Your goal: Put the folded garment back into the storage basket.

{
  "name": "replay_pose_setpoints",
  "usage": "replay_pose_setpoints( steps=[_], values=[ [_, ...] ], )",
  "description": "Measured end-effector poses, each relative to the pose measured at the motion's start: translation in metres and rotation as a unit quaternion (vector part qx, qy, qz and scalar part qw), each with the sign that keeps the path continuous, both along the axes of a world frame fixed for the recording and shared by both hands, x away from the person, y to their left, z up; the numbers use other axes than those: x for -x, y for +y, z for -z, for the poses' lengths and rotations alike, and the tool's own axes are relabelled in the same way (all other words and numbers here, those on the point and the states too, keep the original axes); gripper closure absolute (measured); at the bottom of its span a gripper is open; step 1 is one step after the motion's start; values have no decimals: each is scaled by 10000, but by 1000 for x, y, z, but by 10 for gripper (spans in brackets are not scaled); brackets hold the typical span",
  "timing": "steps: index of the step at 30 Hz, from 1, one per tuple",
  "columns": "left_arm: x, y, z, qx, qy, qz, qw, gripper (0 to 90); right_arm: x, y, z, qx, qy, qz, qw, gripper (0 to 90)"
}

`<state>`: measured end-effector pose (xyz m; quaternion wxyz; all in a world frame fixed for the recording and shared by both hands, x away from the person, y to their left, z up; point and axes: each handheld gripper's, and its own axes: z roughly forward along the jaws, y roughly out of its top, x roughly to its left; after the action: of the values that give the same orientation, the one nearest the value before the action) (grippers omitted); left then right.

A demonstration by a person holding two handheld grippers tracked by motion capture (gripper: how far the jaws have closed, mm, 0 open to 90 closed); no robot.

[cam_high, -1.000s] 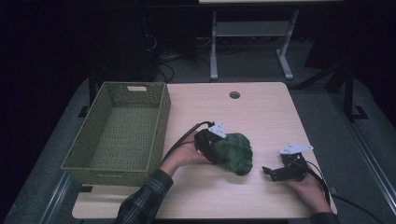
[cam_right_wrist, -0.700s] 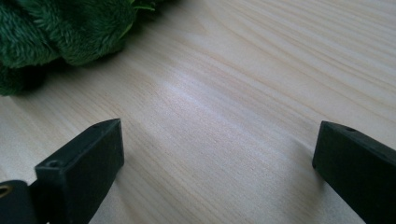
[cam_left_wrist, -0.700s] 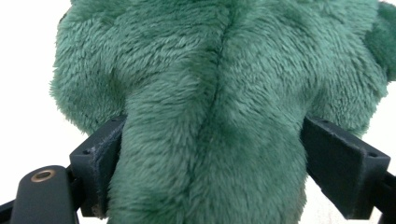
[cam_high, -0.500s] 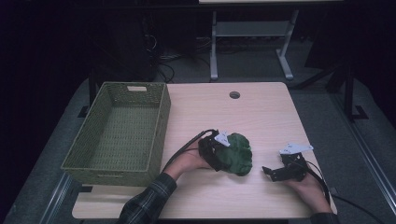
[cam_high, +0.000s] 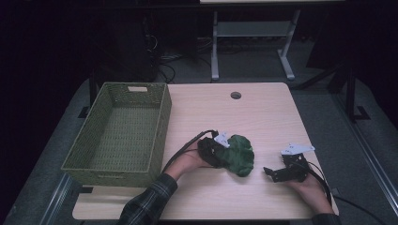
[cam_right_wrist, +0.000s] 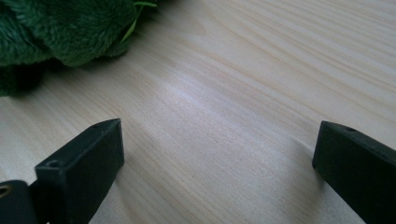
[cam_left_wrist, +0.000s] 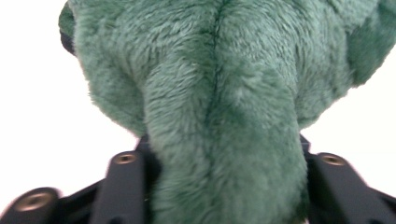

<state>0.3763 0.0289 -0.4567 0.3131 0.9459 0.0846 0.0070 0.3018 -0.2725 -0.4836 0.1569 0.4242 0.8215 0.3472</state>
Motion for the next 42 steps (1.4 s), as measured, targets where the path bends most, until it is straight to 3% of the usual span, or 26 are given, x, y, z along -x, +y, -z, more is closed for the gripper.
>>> replay_pose_setpoints(
  steps=[5, 12, 18, 24, 29, 35, 42],
  values=[
    [-5, 5, -1, 30, 258, -67, 9996, 670, 0, 0, 0, 0, -1, 1, 10000, 18],
    [-4, 5, -4, 10, 349, -174, 9992, 699, 0, 0, 0, -1, 0, 3, 10000, 18],
    [-2, 7, -16, 27, 449, -267, 9986, 703, 0, 0, 0, -3, 1, 5, 10000, 18],
    [4, 12, -39, 153, 385, -266, 9988, 698, 0, 0, 0, -7, -1, 4, 10000, 18],
    [6, 16, -55, 217, 448, -265, 9984, 694, 0, 0, 0, -15, 25, 26, 10000, 18],
    [8, 24, -87, 255, 335, -390, 9984, 693, 0, 0, 0, -13, 23, 21, 10000, 18],
    [8, 43, -111, 329, 281, -539, 9976, 692, 0, 0, 0, -16, 25, 25, 10000, 18]
  ],
)
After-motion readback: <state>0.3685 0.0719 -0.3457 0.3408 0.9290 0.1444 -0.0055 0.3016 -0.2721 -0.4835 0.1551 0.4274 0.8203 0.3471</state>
